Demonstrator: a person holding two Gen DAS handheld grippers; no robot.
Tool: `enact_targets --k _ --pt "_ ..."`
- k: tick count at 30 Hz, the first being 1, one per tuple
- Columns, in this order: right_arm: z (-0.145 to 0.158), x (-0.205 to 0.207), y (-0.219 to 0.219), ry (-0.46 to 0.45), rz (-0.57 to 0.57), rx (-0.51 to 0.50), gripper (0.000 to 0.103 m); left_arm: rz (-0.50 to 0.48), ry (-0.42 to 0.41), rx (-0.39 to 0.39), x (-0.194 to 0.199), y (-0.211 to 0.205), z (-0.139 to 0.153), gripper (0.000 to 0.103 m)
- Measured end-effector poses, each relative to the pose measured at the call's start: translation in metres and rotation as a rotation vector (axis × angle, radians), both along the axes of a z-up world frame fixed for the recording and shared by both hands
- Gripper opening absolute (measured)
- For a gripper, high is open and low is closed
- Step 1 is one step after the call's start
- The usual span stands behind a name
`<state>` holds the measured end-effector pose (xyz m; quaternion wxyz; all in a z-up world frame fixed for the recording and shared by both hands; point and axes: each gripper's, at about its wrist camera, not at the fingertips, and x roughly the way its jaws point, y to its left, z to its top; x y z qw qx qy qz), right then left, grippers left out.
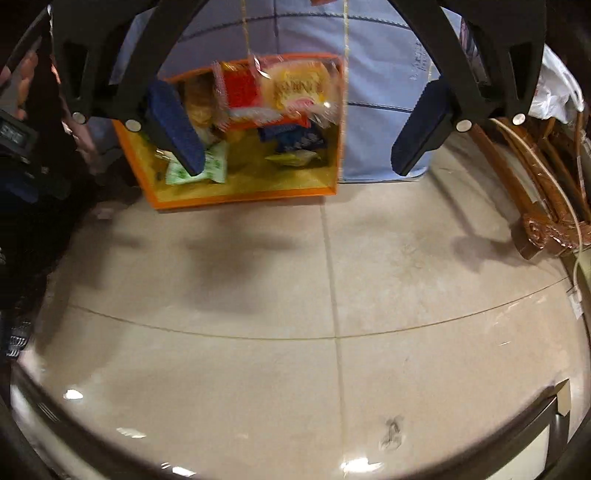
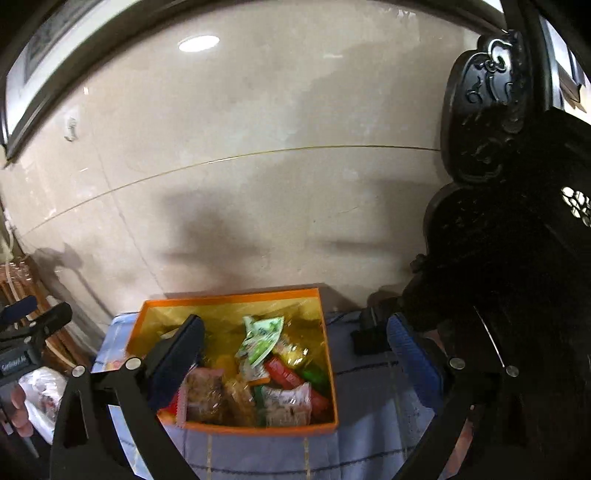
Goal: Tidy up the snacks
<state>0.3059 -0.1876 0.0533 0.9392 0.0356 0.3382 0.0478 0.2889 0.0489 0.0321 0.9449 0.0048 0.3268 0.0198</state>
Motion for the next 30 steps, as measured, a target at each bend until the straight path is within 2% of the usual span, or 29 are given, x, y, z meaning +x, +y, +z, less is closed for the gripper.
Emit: enact_targets --k 3,5,9,11,15,16,18,23,30 --pt "-0.007 -0.032 0.002 0.004 0.027 0.018 0.099 -0.067 -0.017 -0.005 -0.031 -0.01 -0.005 0.099" --pt "-0.017 -0.051 0.007 0.007 0.036 -0.005 0.099 -0.098 -0.027 -0.005 -0.056 -0.018 -0.013 0.099" --pt "-0.039 -0.082 0.015 0.009 0.052 -0.097 0.099 -0.063 0.038 -0.041 -0.093 -0.026 -0.027 0.099" --pt "-0.046 -0.089 0.016 0.022 0.066 -0.092 0.099 -0.032 0.052 -0.06 -0.102 -0.025 -0.033 0.099" --pt "-0.05 -0.095 0.018 0.044 0.065 -0.115 0.099 0.025 0.066 0.018 -0.105 -0.029 -0.045 0.099" --pt "-0.048 -0.099 0.018 0.047 0.068 -0.109 0.099 0.031 0.077 0.009 -0.107 -0.028 -0.045 0.099" --pt "-0.041 -0.113 0.017 0.034 0.073 -0.103 0.099 0.029 0.063 -0.046 -0.12 -0.024 -0.042 0.099" --pt "-0.03 -0.146 0.013 0.034 0.072 -0.113 0.099 0.04 0.063 -0.108 -0.151 -0.022 -0.026 0.099" --pt "-0.027 -0.157 0.007 0.038 0.057 -0.112 0.099 -0.008 0.042 -0.1 -0.167 -0.035 -0.016 0.099"
